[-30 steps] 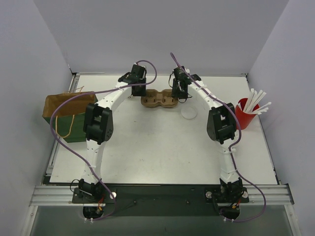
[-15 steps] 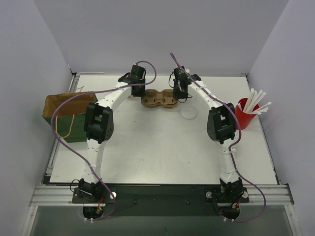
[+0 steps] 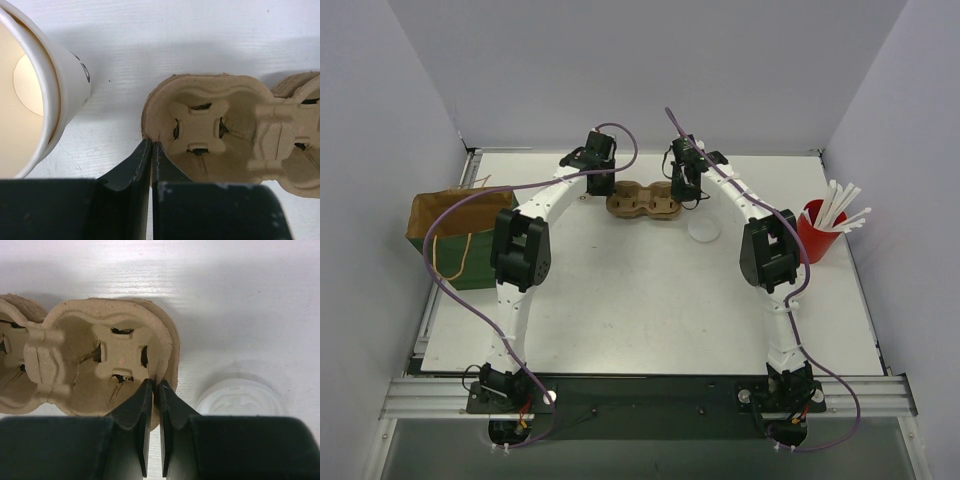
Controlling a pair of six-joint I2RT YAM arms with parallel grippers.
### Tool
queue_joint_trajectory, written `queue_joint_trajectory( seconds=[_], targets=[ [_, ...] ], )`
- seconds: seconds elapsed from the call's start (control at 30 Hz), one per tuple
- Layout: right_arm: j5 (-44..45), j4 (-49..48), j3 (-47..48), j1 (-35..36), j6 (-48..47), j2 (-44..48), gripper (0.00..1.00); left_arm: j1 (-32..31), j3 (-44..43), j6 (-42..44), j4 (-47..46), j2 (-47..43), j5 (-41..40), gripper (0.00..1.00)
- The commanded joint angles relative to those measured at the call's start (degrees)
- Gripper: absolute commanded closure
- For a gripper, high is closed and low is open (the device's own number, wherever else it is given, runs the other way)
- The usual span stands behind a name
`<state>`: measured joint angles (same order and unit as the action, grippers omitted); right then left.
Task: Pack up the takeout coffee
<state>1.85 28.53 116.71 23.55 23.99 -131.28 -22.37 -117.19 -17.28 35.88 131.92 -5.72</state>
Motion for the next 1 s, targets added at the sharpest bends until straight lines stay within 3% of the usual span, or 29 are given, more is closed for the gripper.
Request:
queue_joint_trajectory(
  seconds=[0.0, 0.17, 0.63, 0.97],
  targets=[
    [0.44, 1.35, 2.56, -0.17, 0.71, 1.03, 0.96, 0.31, -3.31, 1.11, 0.42, -1.31, 0.97, 0.94],
    [0.70, 1.70, 3.00, -0.08, 0.71, 1.99, 0.99, 0.22, -4.45, 1.28, 1.39, -2.10, 1.23, 1.00],
    [1.75, 2.75, 1.77, 0.88, 0.62, 8.06, 1.00, -0.22, -4.63, 0.58, 3.41, -6.23, 2.55, 1.00],
    [2.63, 2.67, -6.91, 1.85, 1.58, 15.17, 1.00, -2.50, 3.08, -1.26, 3.50, -13.08, 2.90, 1.00]
  ],
)
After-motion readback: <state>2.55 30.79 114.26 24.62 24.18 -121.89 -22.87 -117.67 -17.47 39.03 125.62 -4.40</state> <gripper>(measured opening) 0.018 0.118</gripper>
